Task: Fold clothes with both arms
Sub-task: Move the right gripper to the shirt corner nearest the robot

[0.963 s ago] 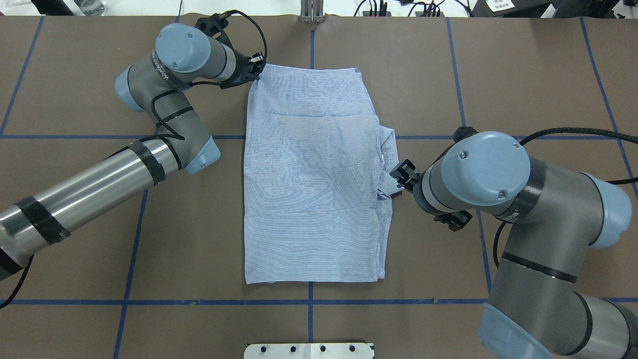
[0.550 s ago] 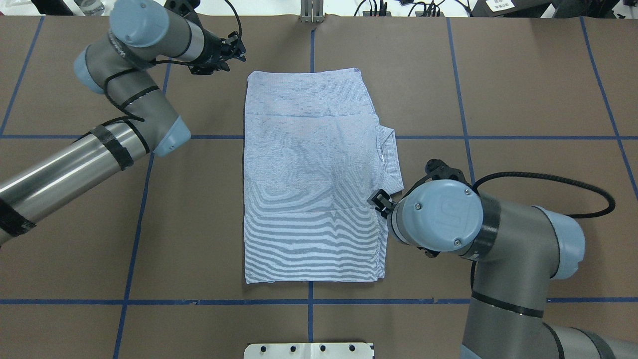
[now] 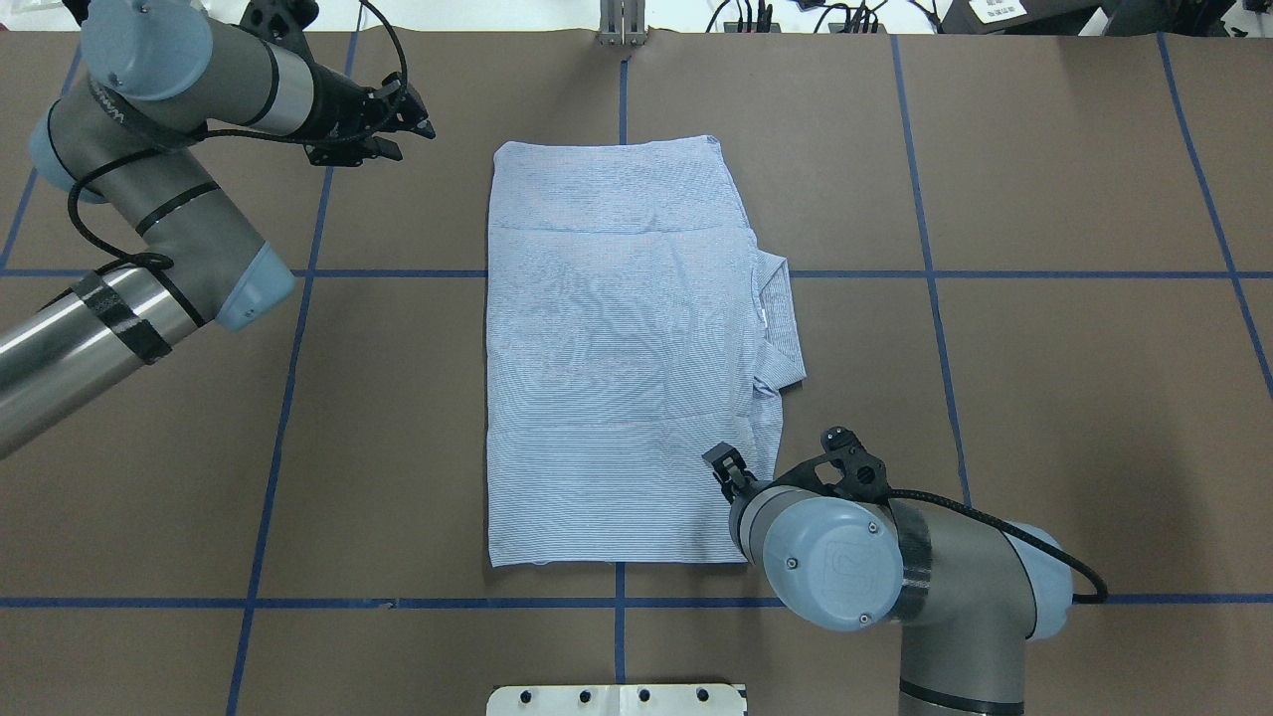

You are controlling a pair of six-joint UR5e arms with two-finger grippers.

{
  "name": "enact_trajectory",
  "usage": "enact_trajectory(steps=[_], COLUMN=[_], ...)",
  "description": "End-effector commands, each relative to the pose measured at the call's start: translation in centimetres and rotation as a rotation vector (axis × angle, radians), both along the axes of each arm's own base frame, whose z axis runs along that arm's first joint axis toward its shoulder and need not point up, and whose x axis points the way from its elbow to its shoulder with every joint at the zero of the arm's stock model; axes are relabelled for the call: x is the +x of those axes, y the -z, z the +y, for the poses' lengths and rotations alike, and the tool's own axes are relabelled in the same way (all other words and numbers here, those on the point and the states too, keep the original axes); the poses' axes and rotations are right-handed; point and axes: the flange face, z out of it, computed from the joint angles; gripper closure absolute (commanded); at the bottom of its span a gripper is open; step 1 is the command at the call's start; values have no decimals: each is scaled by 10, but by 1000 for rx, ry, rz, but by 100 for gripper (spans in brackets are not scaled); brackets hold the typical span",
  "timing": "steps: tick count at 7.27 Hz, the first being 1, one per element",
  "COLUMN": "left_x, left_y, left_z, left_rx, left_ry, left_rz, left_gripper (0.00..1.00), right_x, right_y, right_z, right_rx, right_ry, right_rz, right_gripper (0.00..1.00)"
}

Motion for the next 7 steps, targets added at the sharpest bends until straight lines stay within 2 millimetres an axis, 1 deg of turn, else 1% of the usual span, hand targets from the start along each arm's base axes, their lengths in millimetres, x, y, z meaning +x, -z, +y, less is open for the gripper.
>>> enact_trajectory(steps=[1,2,3,6,7], left_x=[-1,-2,-2,-2,-2], left_y=[-2,-5,-5,-5,-5], left_z=[1,2,2,2,2], left_rx=[-2,-4,-4,-6,-6], left_ry=[1,4,5,7,7], left_rz=[-1,-3,-2,-1,-1], left_gripper=[43,43,43,43,43], right_x=[-13,-15,-18,-19,-20], right_y=[-16,-19,-22,-22,-20], right_z=[7,8,10,13,12], right_rx=[-24,-29,-31,-32,-31], right_ry=[-21,-22,-17,-11,-13], right_rz=[4,9,15,15,13], right_gripper=[1,1,1,2,15])
